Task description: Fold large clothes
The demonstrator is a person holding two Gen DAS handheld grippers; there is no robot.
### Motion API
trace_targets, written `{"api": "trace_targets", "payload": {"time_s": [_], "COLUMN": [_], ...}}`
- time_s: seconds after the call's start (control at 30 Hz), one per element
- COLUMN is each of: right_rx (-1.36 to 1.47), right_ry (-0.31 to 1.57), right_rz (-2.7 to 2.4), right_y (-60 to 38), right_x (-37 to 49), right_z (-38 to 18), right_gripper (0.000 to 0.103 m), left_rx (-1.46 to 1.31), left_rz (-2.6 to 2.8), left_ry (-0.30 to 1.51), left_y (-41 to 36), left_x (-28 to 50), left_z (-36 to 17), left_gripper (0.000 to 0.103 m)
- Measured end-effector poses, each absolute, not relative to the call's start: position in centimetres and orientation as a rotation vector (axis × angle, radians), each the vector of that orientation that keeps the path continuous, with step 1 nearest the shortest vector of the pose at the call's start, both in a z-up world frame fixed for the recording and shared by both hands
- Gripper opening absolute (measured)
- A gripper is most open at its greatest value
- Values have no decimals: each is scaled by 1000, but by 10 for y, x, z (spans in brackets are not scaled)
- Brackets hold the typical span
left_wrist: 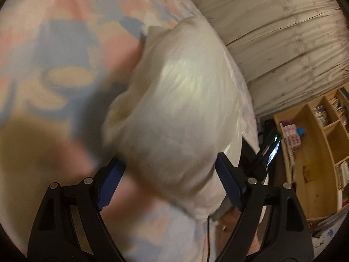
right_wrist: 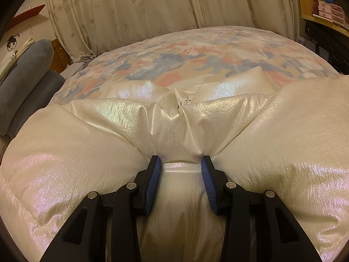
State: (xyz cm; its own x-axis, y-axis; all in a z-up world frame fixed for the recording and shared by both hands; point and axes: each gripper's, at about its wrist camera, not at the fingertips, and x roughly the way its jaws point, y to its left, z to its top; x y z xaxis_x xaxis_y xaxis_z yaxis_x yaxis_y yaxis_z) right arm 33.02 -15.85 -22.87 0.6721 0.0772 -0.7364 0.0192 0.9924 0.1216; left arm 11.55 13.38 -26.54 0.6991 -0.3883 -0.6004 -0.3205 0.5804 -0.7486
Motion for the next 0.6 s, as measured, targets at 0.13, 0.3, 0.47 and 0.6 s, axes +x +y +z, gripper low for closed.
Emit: {"api": "trace_targets", "payload": {"time_s": [0.13, 0.3, 0.47, 0.6], "right_rx": [122, 123, 102, 88], "right_ry": [834, 852, 874, 909], "right_rz": [33, 26, 19, 21], "right_y": [-159, -159, -155, -152], "right_x": [331, 333, 337, 342], "right_z": [-229, -229, -232, -233], "right_gripper": [40, 40, 40, 40], "left_rx": [-1033, -844, -308, -191], "left_rz": [-36, 7, -92, -161], "left_ry": [756, 696, 500, 468], "left_y": [152, 138, 52, 13], "left_x": [147, 171, 160, 166], "left_z": [-269, -249, -187, -172], "left_gripper": [81, 48, 24, 23]}}
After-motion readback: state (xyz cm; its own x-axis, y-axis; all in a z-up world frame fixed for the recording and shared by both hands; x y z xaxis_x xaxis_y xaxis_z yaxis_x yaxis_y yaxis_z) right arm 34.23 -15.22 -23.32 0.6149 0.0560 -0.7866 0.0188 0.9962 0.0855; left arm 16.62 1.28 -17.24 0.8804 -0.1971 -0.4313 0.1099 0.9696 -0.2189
